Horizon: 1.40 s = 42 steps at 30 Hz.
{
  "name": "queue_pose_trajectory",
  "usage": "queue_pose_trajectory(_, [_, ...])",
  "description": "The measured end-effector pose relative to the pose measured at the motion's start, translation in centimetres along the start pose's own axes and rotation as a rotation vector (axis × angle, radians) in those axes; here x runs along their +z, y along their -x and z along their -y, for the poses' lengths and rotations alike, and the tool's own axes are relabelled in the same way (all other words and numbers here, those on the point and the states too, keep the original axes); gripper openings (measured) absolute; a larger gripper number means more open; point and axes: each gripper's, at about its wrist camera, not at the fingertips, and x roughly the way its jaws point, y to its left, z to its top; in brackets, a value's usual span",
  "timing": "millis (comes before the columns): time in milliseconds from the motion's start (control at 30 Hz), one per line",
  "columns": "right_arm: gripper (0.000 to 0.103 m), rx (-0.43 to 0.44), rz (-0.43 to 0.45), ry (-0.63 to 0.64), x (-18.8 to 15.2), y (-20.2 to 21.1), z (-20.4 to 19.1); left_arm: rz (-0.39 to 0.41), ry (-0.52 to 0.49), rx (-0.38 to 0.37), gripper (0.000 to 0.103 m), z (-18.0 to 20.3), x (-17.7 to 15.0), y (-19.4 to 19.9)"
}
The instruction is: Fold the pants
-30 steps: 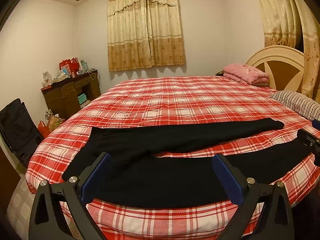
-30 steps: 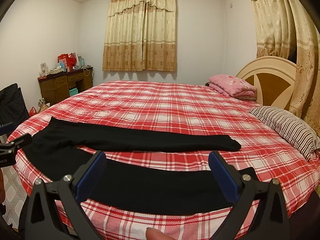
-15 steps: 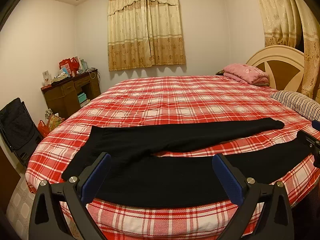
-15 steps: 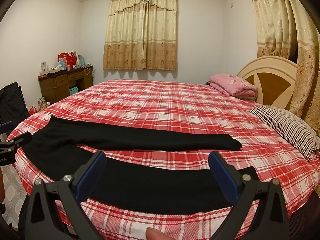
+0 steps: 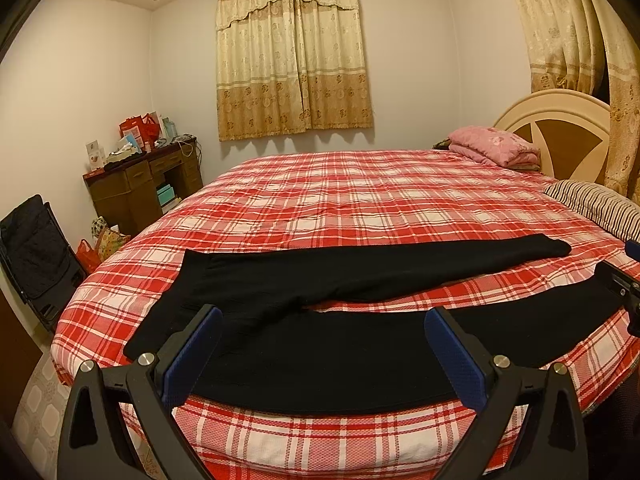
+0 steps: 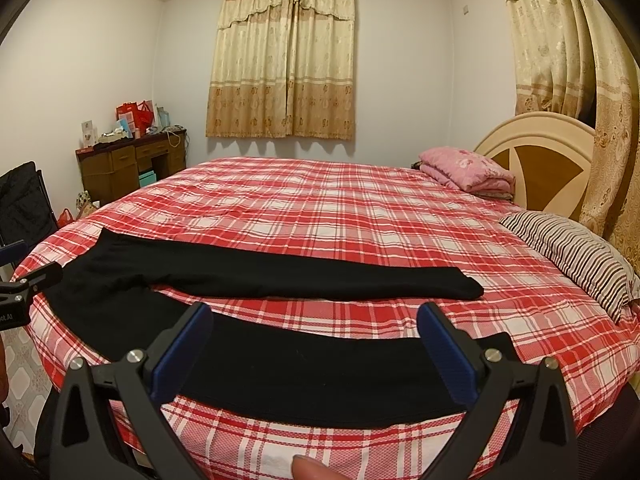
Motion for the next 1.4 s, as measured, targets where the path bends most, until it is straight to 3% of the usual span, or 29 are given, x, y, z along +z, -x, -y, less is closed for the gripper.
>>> queue_pose_trajectory(733, [0.103, 0.008, -0.018, 0.015, 0.0, -0.4, -0.2, -0.012, 0.002, 0.001, 0.102, -0.1, -0.5, -0.6])
queue_pose_trajectory(900, [0.103, 0.010, -0.019, 0.014, -0.1, -0.6, -0.3, -0.026, 0.002, 0.007, 0.102, -1.2, -0.5, -2.4])
queue_pose_trajectory(1000, [0.103, 0.064, -0.051, 0.022, -0.4, -1.4, -0.3, -0.046, 0.008, 0.063, 0.102, -3.7, 0.0, -4.9])
queue_pose_trajectory(1133, [0.103, 0.102, -0.073, 0.025, -1.3, -2.4, -0.1, -0.094, 0.102, 0.103, 0.102, -10.0, 0.9, -8.8])
queue_pose_trajectory(1267, [0.103, 0.100, -0.127, 0.028, -2.4, -4.2, 0.3, -0.107, 0.121, 0.165, 0.102, -15.7, 1.5, -12.1])
queue_pose_trajectory(1400, [0.099, 0.098, -0.181, -0.004, -3.4, -6.2, 1.3, -0.180, 0.113, 0.238, 0.102, -21.1, 1.8, -16.6])
